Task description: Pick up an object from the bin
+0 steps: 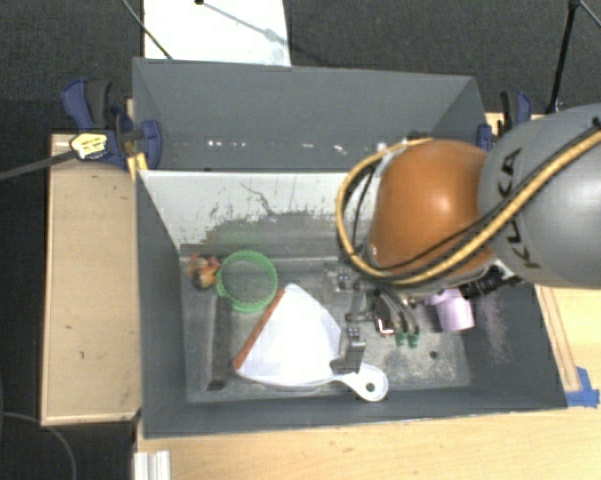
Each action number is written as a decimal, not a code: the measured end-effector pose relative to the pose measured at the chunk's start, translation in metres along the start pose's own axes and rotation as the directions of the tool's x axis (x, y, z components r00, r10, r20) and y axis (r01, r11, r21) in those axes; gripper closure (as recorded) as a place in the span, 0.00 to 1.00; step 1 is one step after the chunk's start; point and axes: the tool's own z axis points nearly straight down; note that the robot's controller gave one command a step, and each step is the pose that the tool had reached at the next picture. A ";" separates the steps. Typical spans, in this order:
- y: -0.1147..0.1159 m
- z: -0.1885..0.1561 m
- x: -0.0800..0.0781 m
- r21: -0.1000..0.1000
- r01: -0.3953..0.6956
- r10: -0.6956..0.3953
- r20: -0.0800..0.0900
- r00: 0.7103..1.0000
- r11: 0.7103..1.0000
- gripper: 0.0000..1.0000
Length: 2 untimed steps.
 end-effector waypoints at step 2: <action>0.008 0.044 -0.013 -0.002 0.029 -0.029 0.017 0.999 1.000 0.00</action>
Offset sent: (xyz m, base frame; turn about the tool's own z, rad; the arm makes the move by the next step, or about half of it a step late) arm 0.0178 0.0154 -0.0912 -0.0594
